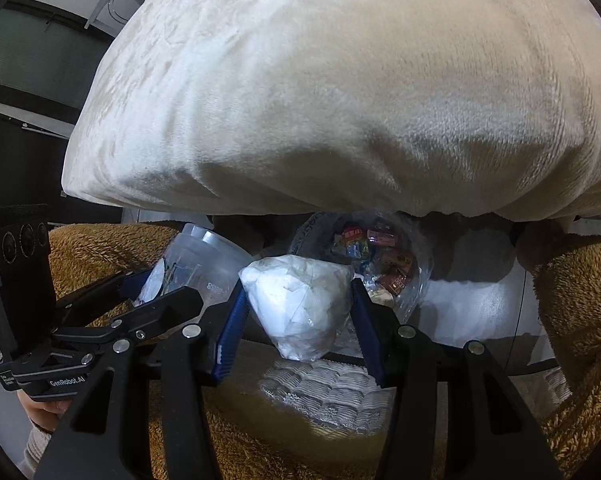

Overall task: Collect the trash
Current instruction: 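Carry the tissue ball and plastic cup down to the clear trash bag, then open both tools to drop the tissue and cup into the bag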

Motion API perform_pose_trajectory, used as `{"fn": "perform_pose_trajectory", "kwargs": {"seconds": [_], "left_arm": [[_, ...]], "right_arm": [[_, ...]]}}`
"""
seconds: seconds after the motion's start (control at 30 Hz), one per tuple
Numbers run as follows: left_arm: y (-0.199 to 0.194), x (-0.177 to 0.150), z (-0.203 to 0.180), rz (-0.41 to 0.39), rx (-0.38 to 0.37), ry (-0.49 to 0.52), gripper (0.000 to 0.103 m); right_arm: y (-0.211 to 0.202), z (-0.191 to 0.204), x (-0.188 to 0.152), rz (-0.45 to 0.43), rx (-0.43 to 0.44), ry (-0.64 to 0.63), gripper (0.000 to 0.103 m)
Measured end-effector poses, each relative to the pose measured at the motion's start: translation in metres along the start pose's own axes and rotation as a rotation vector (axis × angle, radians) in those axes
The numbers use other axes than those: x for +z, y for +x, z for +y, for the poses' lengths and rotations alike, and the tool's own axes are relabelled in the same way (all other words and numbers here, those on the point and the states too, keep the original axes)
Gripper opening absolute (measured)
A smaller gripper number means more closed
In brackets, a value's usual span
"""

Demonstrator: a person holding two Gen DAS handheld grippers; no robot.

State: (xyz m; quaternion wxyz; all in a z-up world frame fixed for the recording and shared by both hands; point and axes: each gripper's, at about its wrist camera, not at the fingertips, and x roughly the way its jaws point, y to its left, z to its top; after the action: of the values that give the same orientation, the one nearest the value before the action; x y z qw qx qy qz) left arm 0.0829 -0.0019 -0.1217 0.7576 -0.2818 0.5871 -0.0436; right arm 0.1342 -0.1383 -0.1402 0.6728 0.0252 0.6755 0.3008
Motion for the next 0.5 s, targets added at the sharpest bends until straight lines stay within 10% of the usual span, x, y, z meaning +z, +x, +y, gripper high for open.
{"fn": "perform_pose_trajectory", "kwargs": {"seconds": [0.5], "left_arm": [[0.036,-0.007,0.01,0.079,0.05,-0.016,0.063]], "right_arm": [[0.036,-0.016,0.002,0.074,-0.04,0.055,0.051]]}}
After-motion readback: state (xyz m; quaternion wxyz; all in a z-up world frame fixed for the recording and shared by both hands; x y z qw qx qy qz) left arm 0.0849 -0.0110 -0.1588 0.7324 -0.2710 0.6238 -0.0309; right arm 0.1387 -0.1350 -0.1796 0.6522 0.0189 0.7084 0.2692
